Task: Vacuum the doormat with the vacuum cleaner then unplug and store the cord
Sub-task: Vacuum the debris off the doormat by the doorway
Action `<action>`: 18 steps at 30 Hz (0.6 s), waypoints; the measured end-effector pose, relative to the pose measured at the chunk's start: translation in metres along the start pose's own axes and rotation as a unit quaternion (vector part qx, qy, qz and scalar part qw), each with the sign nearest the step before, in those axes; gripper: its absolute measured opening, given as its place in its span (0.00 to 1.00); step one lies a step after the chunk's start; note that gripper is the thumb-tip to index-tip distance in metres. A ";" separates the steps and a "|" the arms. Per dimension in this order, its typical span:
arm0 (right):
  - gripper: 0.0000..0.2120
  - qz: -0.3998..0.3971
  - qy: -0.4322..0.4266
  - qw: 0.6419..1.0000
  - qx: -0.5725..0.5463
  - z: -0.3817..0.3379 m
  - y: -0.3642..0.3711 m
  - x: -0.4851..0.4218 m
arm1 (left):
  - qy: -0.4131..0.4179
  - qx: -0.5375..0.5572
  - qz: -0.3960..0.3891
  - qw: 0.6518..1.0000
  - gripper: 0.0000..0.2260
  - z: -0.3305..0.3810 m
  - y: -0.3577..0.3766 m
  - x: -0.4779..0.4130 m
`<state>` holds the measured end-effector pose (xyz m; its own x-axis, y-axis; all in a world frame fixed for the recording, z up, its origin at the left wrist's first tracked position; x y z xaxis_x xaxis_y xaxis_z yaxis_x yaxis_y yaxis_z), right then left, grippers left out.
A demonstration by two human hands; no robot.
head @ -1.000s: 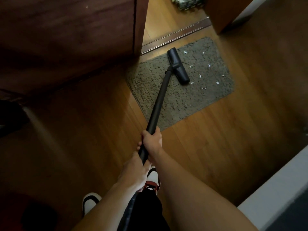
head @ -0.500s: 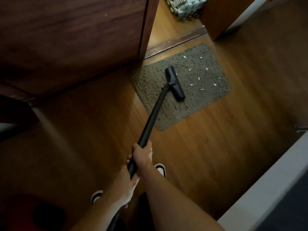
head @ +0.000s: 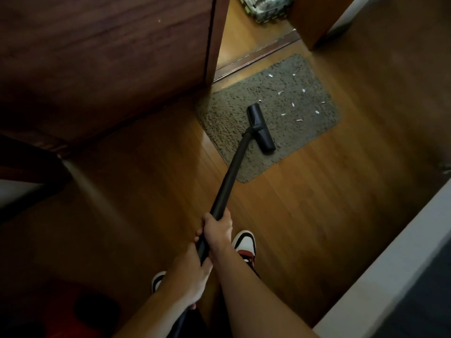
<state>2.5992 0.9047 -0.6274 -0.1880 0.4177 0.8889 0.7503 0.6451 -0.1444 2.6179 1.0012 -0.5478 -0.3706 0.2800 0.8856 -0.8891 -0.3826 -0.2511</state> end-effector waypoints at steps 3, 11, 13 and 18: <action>0.17 0.002 0.000 1.000 -0.006 -0.010 -0.008 -0.007 | -0.001 -0.029 0.009 1.000 0.17 0.014 0.003 -0.003; 0.14 0.017 -0.006 0.999 -0.027 -0.056 -0.054 -0.045 | -0.027 -0.049 -0.005 0.998 0.16 0.067 0.036 -0.040; 0.14 0.017 -0.007 1.000 -0.024 -0.067 -0.067 -0.055 | -0.023 -0.051 0.001 0.998 0.16 0.082 0.046 -0.048; 0.16 0.017 -0.008 1.000 -0.019 -0.090 -0.095 -0.077 | -0.015 -0.032 0.004 0.999 0.14 0.116 0.065 -0.064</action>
<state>2.5999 0.7535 -0.6428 -0.1719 0.4499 0.8764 0.7796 0.6059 -0.1581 2.6156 0.8560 -0.5752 -0.3696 0.2505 0.8948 -0.9022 -0.3270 -0.2811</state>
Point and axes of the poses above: each hand's wrist, its own x-axis away from the middle knuckle, its own y-axis out of the palm, z = x × y, the point moved 4 cm from there along -x, towards the middle knuckle, and after that the axes turned 4 degrees about x, right-handed, at the moved point
